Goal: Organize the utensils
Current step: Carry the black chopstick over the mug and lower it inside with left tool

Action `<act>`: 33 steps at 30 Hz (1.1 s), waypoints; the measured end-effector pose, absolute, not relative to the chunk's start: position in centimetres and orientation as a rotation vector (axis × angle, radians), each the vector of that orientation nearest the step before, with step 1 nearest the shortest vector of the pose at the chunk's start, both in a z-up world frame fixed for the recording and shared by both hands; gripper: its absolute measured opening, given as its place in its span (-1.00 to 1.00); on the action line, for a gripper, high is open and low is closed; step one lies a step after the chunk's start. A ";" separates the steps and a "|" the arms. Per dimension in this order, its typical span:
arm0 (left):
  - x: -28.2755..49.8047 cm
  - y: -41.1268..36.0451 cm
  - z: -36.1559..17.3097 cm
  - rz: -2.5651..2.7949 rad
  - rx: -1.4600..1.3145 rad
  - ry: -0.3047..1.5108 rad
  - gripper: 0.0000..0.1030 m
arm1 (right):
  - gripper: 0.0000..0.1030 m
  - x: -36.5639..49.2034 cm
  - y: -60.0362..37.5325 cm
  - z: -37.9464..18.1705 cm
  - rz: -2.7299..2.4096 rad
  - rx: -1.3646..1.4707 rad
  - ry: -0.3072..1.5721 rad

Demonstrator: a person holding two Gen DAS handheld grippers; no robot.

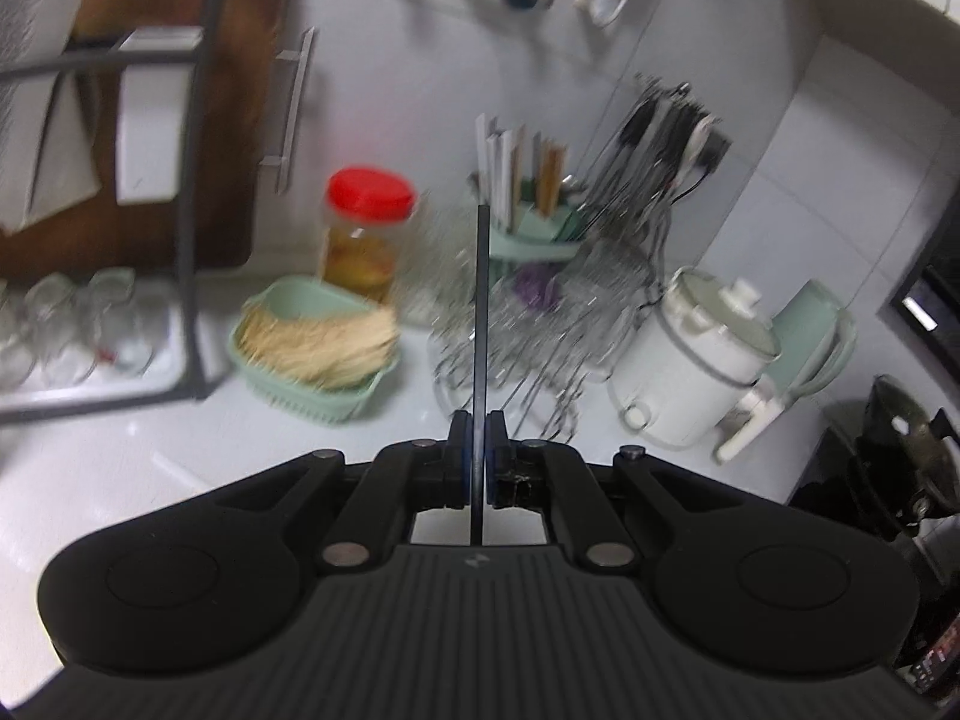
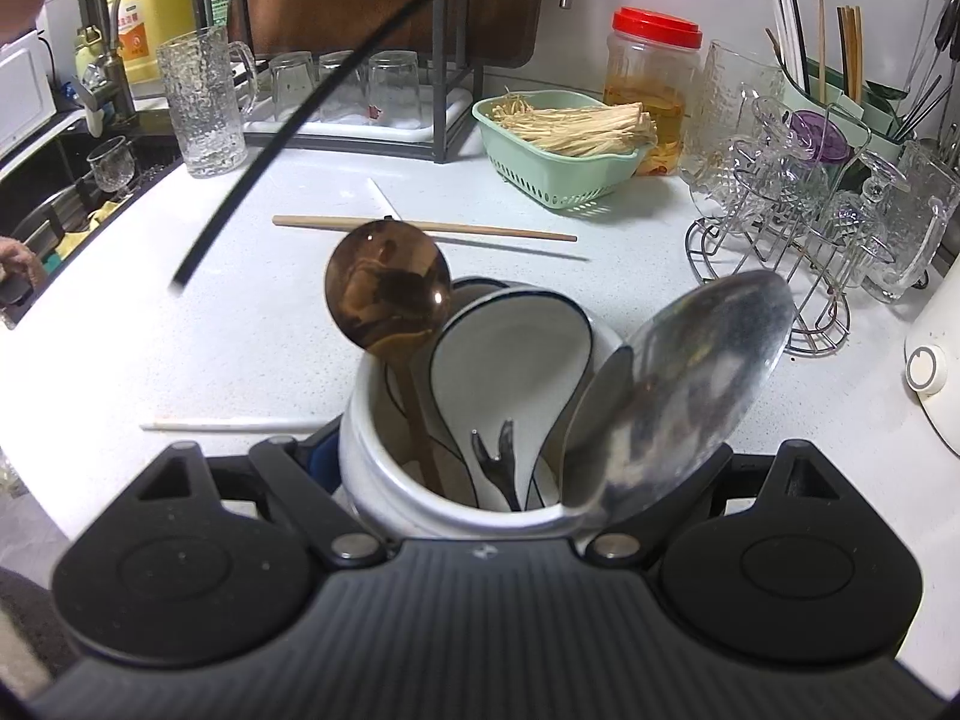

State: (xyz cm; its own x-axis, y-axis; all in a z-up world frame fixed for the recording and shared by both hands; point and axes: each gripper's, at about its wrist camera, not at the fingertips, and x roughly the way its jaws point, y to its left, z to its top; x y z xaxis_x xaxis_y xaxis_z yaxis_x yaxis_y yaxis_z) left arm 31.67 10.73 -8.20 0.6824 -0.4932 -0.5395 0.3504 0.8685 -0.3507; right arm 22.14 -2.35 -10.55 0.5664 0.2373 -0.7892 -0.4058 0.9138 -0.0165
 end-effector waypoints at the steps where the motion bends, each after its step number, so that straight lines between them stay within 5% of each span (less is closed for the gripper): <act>1: 31.9 10.4 -7.8 -0.490 -0.229 0.658 -0.91 | 0.79 22.1 -2.3 -10.5 0.382 -0.206 0.893; 33: 32.4 4.6 -12.3 -0.687 -0.191 0.721 -0.91 | 0.78 22.1 -2.3 -10.7 0.418 -0.213 0.880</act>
